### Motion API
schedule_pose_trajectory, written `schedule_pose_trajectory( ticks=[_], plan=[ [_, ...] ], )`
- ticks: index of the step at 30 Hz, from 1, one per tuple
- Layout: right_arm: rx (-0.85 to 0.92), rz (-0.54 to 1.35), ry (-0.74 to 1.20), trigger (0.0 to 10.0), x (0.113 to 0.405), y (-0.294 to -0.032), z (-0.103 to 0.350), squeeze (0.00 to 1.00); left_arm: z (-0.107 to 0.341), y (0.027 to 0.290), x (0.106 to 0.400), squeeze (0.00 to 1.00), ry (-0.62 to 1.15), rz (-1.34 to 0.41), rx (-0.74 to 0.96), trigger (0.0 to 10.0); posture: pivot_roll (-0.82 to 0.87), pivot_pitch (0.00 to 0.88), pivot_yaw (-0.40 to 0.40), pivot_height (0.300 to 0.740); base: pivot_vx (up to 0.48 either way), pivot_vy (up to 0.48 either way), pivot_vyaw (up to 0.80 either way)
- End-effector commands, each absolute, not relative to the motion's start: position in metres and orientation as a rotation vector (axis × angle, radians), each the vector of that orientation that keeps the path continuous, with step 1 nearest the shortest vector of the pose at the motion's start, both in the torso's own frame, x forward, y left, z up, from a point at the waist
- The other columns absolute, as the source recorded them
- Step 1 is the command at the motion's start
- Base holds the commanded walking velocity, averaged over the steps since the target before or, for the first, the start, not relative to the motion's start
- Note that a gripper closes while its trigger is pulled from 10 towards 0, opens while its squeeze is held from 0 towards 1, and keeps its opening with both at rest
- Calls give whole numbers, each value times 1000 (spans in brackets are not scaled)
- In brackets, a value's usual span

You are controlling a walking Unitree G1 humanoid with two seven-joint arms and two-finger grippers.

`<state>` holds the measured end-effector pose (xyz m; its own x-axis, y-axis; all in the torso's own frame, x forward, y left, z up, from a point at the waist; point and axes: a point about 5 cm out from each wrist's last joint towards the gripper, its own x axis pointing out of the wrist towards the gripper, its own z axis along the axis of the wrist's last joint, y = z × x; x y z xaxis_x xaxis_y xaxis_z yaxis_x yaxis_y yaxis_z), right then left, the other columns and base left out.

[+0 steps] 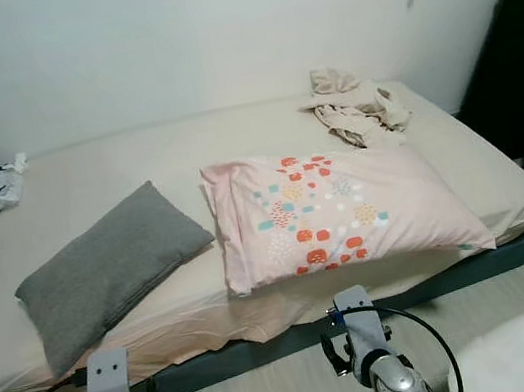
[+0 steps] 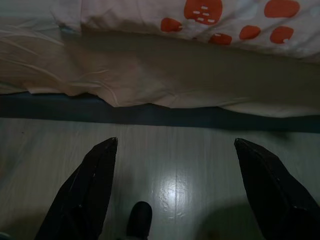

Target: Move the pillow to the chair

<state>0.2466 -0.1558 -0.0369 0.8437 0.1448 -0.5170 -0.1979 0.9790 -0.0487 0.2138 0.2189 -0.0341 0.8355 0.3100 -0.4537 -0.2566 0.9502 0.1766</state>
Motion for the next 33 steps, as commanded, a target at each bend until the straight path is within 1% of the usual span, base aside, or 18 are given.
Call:
schedule_pose_trajectory(
  ticks=[1,8,22,25,33],
  plan=[
    [-87,168,563,10000,242,-156,-41,0,-38,218,208,0,514,300,101,10000,69,90,-75,740,0,0,0],
    [-107,175,574,10000,242,-157,-42,0,-35,222,212,0,507,306,103,10000,80,84,-82,740,0,0,0],
    [-113,164,568,10000,245,-162,-39,0,-33,215,217,0,487,304,76,10000,63,86,-88,740,0,0,0],
    [-120,156,595,10000,241,-169,-42,0,-34,209,217,0,493,290,71,10000,52,100,-81,740,0,0,0],
    [-122,140,592,10000,232,-184,-45,0,-38,199,216,0,515,248,78,10000,6,134,-62,740,0,0,0]
  ],
)
